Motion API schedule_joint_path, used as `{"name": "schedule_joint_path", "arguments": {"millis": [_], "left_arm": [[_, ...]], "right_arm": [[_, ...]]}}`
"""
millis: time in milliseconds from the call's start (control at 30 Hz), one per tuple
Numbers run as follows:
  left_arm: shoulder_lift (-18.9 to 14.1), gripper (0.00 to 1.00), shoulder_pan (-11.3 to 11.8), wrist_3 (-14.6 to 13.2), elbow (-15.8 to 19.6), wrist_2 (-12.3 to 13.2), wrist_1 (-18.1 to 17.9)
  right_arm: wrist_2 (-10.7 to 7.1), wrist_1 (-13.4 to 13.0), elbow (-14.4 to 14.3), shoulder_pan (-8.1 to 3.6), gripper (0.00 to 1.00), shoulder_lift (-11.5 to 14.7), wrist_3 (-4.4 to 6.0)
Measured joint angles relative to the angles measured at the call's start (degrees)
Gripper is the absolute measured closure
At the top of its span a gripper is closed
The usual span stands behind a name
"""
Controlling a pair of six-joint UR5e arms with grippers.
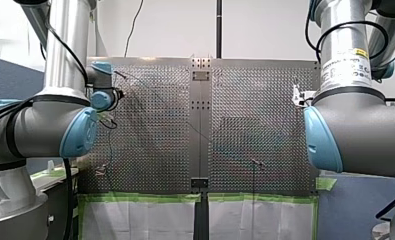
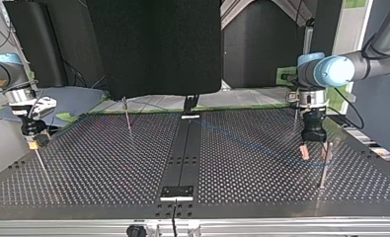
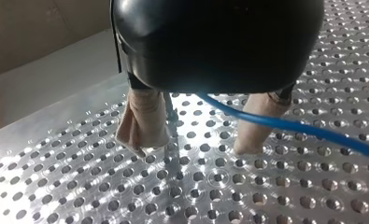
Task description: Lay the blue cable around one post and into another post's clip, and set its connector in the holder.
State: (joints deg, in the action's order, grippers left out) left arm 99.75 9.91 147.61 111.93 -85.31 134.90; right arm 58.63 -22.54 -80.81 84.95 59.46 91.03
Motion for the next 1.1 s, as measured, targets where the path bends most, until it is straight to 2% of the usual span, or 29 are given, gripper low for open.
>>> {"name": "schedule_joint_path", "arguments": {"millis": [233, 533, 833, 1100], "left_arm": [[-3.2, 0.00, -0.8, -2.8, 0.0, -2.6, 3.7], [-4.4, 0.00, -1.2, -3.6, 2.0, -2.8, 8.2], [-7.1, 0.00, -1.4, -4.0, 4.4, -3.1, 9.0], [-10.2, 0.00, -1.5, -3.7, 4.9, -3.1, 9.3]], "right_arm": [[-0.03, 0.2, 0.0, 0.07, 0.01, 0.0, -0.04], [-0.08, 0.4, 0.0, 0.10, 0.01, 0.0, -0.05], [-0.07, 0.4, 0.0, 0.09, 0.01, 0.0, -0.20], [-0.08, 0.4, 0.0, 0.05, 0.01, 0.0, -0.21]]}}
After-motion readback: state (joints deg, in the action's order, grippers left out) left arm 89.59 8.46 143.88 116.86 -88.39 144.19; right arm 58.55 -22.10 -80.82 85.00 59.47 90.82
